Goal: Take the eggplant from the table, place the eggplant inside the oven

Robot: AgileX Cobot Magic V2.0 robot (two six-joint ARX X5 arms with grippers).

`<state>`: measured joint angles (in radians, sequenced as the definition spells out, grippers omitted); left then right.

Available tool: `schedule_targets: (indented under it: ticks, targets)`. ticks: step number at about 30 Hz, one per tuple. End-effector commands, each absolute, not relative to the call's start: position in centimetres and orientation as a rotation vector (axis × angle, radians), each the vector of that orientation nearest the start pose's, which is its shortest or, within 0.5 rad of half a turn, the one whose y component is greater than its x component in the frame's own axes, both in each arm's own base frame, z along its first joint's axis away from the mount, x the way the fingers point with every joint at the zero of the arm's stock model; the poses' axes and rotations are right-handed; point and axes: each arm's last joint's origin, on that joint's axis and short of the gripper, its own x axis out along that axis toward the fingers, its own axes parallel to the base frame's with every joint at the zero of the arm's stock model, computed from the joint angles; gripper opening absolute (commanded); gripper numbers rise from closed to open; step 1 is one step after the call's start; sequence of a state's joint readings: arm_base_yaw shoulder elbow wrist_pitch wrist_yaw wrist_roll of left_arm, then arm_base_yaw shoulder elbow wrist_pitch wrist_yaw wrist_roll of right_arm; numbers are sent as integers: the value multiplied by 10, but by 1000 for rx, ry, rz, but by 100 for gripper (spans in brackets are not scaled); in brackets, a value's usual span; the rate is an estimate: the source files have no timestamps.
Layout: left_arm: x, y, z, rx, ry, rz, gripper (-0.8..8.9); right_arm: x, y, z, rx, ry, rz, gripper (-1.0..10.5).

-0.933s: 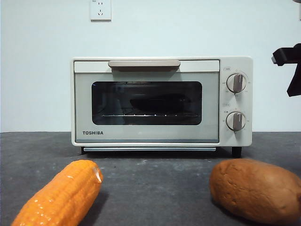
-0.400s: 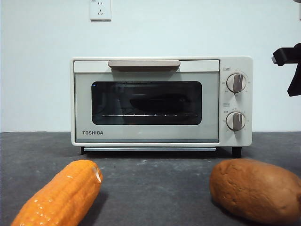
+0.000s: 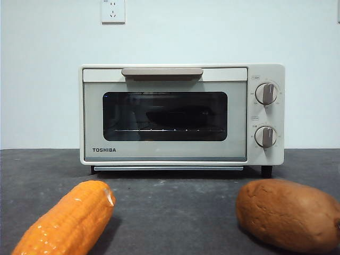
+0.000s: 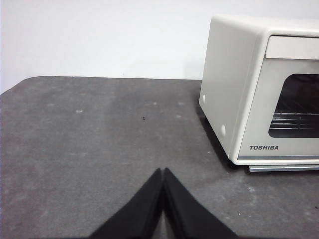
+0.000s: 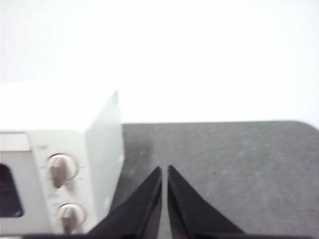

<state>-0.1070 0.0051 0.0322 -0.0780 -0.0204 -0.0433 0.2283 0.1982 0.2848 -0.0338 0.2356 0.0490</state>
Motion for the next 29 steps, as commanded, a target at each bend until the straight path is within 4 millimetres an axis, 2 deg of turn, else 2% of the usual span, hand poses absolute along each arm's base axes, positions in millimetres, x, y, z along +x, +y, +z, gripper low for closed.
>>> schedule_targets:
  ticks: [1, 8, 10, 13, 29]
  targets:
    - [95, -10, 167, -36, 41, -87, 6, 92, 9, 226, 46, -60, -4, 5]
    - [95, -10, 167, -35, 41, -87, 6, 94, 3, 177, 46, -6, 72, 5]
    - [95, -10, 167, -35, 41, -87, 6, 97, 4, 163, 53, 38, 87, 5]
    - [95, -10, 167, -35, 41, -87, 6, 96, 4, 152, 55, 146, 84, 5]
    - [95, -10, 167, -35, 41, -87, 6, 96, 4, 153, 55, 143, 81, 5]
